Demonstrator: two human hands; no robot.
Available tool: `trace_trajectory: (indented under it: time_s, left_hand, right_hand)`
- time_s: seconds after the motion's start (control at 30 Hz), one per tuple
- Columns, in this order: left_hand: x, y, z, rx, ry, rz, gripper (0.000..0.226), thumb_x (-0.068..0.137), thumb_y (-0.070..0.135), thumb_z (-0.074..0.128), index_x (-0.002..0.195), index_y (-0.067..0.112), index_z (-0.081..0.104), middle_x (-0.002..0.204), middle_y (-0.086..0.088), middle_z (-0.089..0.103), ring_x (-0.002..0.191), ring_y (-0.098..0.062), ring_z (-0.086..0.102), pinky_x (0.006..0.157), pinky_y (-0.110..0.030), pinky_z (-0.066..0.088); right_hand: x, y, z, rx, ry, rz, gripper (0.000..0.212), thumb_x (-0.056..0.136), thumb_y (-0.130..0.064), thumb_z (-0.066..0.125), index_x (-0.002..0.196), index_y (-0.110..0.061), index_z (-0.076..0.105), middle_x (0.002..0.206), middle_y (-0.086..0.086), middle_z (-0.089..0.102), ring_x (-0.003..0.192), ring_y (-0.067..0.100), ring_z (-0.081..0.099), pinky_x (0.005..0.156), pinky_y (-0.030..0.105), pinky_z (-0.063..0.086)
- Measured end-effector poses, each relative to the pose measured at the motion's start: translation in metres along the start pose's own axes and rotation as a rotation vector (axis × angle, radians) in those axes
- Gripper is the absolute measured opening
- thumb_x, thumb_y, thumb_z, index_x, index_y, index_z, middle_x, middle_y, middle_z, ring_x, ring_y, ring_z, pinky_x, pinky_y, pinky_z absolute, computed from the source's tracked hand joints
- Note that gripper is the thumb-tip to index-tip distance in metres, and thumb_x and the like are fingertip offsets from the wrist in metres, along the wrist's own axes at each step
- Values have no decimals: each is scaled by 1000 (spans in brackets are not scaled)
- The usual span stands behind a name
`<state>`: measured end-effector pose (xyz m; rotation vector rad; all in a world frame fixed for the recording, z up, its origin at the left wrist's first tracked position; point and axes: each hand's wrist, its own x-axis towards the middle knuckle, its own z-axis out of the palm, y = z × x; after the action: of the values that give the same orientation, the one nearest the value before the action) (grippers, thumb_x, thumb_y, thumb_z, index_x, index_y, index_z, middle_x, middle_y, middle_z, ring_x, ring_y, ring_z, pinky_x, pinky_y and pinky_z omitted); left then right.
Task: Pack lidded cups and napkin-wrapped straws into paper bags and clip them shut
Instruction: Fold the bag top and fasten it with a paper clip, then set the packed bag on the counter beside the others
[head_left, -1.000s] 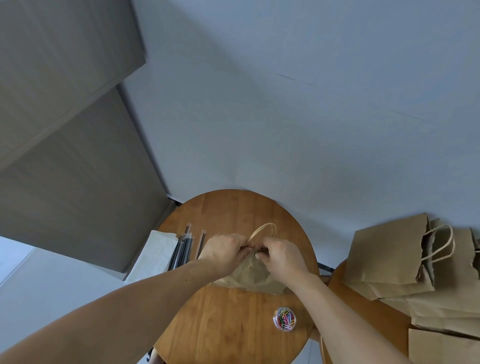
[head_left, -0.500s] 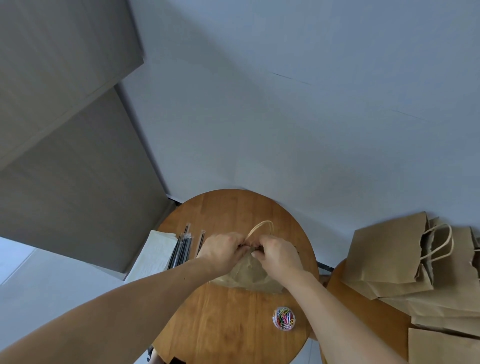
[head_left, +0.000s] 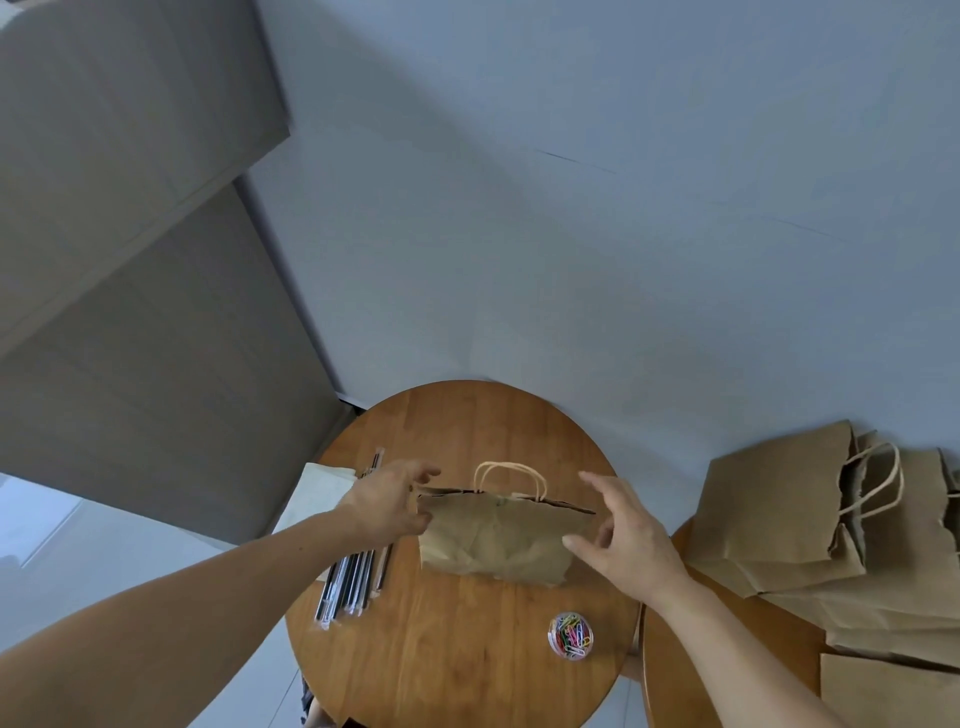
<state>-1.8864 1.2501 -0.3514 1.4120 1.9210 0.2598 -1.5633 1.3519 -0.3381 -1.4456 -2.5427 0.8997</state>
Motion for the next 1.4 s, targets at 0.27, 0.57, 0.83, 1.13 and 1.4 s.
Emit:
trace_trajectory:
  time_s: [0.27, 0.57, 0.83, 1.13, 1.4]
  left_hand:
    - [-5, 2, 5, 84, -2, -52, 25, 97, 37, 54, 72, 38, 52, 70, 14, 55, 65, -4, 56, 53, -20, 39]
    - [-34, 28, -63, -165, 165, -35, 24, 99, 25, 51, 76, 33, 58, 71, 12, 59, 74, -14, 58, 65, -30, 43]
    - [-81, 50, -180, -366, 502, 98, 24, 100, 30, 52, 80, 19, 60, 78, 1, 67, 73, -12, 61, 63, -30, 43]
    - [-171, 66, -332, -501, 879, 392, 26, 99, 34, 52, 88, 13, 63, 82, -10, 68, 79, -30, 63, 76, -50, 53]
    - [-263, 27, -451, -422, 1096, 513, 29, 101, 33, 47, 91, 10, 62, 76, -1, 61, 75, -24, 57, 74, -42, 50]
  right_hand:
    - [8, 1, 22, 77, -78, 224, 21, 98, -40, 54, 110, -25, 62, 85, -20, 64, 68, -11, 63, 62, 13, 45]
    - [25, -54, -16, 326, 260, 201, 19, 97, -35, 57, 83, -22, 61, 61, -5, 66, 57, -2, 61, 55, 22, 39]
    - [50, -177, -89, 487, 631, 13, 25, 96, -30, 61, 82, -10, 60, 56, 4, 58, 52, 7, 56, 54, 17, 40]
    - [49, -368, -182, 498, 1053, -190, 20, 96, -33, 60, 95, -13, 61, 83, -2, 58, 77, 15, 52, 69, 18, 34]
    - [46, -531, -210, 636, 1092, -327, 15, 92, -34, 60, 88, -19, 62, 78, -18, 56, 72, 2, 53, 72, 21, 43]
